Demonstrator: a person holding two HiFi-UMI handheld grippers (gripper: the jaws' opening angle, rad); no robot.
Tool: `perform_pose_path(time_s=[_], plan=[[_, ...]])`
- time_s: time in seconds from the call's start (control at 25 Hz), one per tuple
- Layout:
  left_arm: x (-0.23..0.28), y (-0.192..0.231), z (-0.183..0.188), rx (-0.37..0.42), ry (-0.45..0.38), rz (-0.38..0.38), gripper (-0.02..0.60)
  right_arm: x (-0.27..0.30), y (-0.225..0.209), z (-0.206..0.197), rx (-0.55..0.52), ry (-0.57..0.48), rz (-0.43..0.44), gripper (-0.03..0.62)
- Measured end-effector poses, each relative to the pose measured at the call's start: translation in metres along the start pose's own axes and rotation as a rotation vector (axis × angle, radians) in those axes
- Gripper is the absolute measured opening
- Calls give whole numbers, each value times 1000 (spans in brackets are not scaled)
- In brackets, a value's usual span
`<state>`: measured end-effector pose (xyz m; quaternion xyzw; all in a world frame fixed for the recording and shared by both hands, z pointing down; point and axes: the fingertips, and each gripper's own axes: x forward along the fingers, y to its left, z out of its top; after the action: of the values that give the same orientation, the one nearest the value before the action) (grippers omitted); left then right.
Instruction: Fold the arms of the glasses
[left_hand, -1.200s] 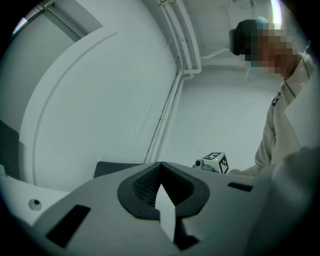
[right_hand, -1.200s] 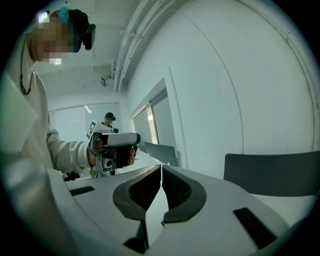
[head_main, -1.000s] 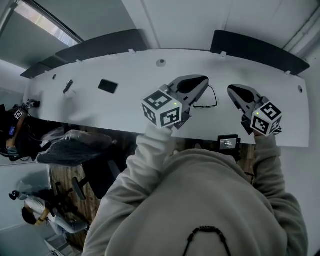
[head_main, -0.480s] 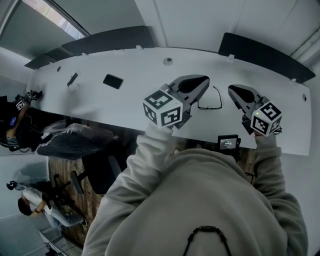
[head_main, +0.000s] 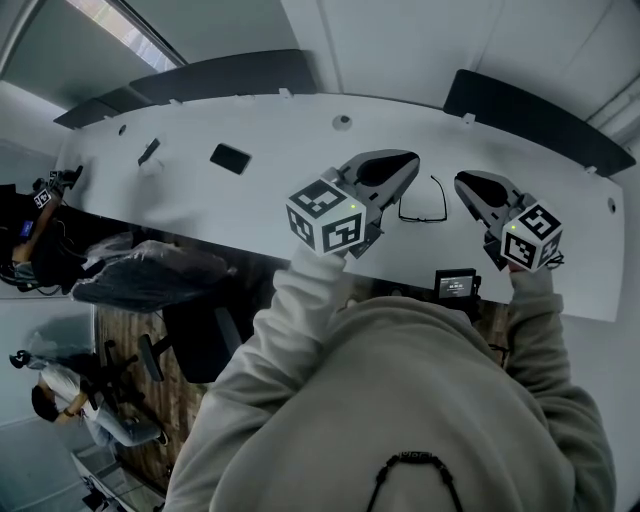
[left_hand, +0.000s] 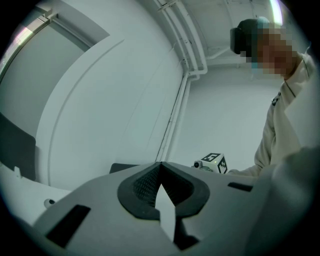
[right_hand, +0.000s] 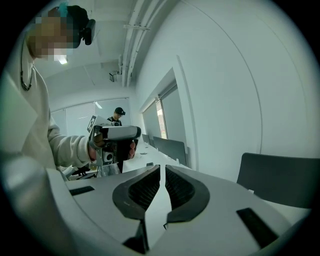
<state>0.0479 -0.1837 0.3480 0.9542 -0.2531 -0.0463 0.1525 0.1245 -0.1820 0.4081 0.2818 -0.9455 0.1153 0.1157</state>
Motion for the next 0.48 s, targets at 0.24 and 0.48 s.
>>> perform_pose_path(time_s=[0.24, 0.48], plan=[[-8, 7, 0, -8, -4, 27, 5, 11, -2, -10, -46, 59, 16, 23], [-19, 19, -3, -18, -7, 83, 5, 16, -18, -36, -130, 172, 28, 25]])
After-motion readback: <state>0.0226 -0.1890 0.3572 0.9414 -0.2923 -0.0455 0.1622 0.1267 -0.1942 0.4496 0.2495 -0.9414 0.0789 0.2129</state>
